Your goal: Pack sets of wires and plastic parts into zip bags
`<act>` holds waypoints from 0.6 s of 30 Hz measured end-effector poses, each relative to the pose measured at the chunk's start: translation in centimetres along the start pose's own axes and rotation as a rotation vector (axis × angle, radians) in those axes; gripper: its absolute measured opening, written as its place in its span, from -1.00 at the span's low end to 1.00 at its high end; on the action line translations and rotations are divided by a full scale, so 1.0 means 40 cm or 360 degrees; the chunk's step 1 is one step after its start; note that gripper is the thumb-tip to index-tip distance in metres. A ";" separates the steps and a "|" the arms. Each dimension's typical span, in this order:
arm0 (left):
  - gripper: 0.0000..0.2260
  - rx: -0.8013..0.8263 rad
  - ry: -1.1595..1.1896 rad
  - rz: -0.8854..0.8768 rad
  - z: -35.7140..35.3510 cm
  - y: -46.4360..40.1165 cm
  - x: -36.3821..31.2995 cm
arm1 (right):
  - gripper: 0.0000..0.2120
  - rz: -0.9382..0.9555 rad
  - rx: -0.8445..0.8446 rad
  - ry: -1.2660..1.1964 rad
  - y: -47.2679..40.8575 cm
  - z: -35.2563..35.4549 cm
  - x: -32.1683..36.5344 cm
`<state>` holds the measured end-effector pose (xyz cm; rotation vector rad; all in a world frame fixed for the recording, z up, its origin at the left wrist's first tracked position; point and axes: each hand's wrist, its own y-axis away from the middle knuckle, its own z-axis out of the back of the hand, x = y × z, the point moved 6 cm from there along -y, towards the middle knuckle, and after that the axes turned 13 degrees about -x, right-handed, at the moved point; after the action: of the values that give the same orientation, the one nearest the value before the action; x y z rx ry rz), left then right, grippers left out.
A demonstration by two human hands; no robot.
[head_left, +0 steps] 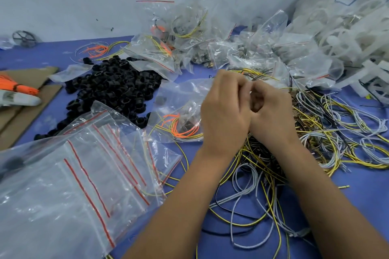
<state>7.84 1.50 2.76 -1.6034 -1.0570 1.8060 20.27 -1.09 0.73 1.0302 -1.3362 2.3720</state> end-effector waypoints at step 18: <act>-0.88 -0.0137 0.0039 0.0061 0.046 -0.055 0.040 | -0.95 -0.1227 -0.0064 -0.1176 0.002 0.002 -0.076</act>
<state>5.47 3.63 3.60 -1.7028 -1.1137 1.7828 22.46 -0.78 -1.37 2.0578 -0.8726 1.4262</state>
